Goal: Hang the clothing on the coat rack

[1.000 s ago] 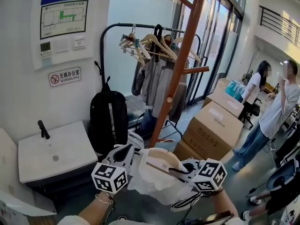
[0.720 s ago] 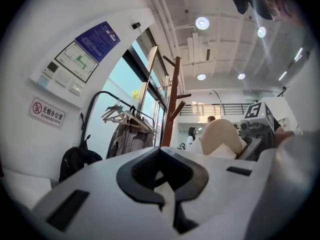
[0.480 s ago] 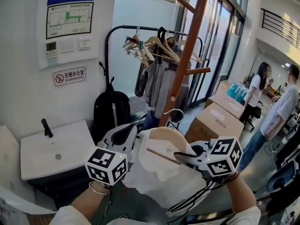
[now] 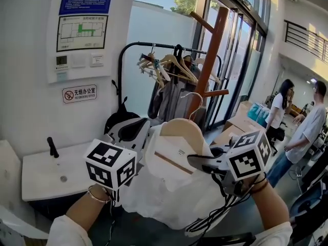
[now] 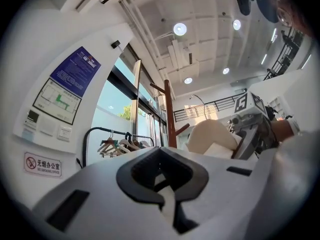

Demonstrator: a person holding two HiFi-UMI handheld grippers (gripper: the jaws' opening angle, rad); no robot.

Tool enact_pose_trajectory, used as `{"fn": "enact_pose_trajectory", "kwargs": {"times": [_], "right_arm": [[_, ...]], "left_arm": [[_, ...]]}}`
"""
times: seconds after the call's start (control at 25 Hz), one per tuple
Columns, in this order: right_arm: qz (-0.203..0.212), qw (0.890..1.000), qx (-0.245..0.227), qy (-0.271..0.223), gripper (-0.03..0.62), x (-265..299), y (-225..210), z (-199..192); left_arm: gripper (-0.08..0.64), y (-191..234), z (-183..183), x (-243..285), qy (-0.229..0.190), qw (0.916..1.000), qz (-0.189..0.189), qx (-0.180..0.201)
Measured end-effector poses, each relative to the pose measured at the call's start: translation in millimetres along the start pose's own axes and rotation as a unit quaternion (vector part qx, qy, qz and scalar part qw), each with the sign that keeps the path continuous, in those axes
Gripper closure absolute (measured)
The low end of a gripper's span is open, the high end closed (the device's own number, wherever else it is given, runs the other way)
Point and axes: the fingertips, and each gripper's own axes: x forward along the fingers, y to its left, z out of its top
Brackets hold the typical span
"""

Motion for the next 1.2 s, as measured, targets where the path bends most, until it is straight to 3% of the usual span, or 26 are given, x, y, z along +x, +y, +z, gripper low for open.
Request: {"fn": "enact_pose_trajectory", "kwargs": {"times": [0.36,0.56,0.92,1.2], "right_arm": [[-0.002,0.999,0.035,-0.033,0.568,7.0,5.3,86.5],[-0.024,0.980,0.178,-0.082,0.568,2.6,-9.1,113.6],[-0.075,0.971,0.187,-0.125,0.568,-20.0,-23.2,171.3],[-0.099,0.961,0.206,-0.154,0.566,-30.7,-38.3,185.6]], "left_arm": [[0.552,19.0,43.5,7.5,-0.015,0.9993,0.023,0.025],[0.552,27.8,62.6,11.6,-0.027,0.9981,0.038,0.041],[0.552,38.5,98.0,23.9,-0.045,0.9966,0.054,0.044],[0.552,47.5,114.9,29.2,-0.059,0.9933,0.073,0.067]]}}
